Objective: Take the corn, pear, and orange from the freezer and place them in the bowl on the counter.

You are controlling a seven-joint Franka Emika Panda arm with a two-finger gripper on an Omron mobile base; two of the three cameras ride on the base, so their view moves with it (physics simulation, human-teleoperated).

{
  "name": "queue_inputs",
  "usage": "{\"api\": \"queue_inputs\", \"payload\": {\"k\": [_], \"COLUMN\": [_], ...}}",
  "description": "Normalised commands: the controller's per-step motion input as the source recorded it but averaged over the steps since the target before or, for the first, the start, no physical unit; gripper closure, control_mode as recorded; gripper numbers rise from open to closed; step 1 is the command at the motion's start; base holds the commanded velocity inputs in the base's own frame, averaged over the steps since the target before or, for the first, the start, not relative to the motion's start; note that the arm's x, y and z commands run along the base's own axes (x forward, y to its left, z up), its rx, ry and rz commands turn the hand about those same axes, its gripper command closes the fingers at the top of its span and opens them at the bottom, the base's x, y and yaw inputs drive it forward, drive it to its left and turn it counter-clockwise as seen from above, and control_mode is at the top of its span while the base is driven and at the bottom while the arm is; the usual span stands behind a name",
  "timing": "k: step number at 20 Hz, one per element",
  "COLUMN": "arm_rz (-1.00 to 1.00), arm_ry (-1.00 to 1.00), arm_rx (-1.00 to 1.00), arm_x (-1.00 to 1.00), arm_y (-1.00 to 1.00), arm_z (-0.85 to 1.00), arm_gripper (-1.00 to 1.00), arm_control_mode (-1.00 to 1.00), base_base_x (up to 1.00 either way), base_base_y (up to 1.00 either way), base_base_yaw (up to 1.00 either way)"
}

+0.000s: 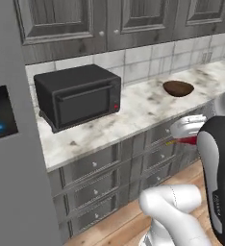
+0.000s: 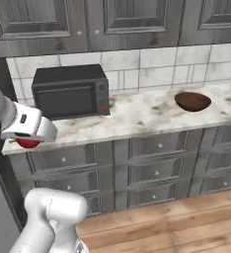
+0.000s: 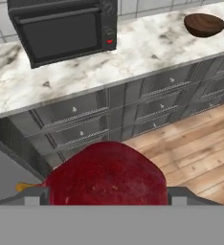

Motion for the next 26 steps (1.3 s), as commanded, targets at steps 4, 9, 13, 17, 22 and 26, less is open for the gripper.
{"api": "queue_inputs", "payload": {"k": [4, 9, 13, 17, 22, 26], "arm_rz": [0.00, 0.00, 0.00, 0.00, 0.00, 0.00], "arm_ry": [0.00, 0.00, 0.00, 0.00, 0.00, 0.00], "arm_rx": [0.00, 0.00, 0.00, 0.00, 0.00, 0.00], "arm_x": [0.00, 0.00, 0.00, 0.00, 0.00, 0.00], "arm_y": [0.00, 0.00, 0.00, 0.00, 0.00, 0.00], "arm_z": [0.00, 0.00, 0.00, 0.00, 0.00, 0.00], "arm_gripper": [1.00, 1.00, 1.00, 1.00, 1.00, 1.00], "arm_control_mode": [1.00, 1.00, 1.00, 1.00, 1.00, 1.00], "base_base_x": [0.55, 0.62, 0.62, 0.58, 0.44, 0.52], "base_base_y": [-1.00, -1.00, -1.00, -1.00, -1.00, -0.99], "base_base_yaw": [-0.05, 0.19, 0.38, 0.47, 0.42, 0.14]}}
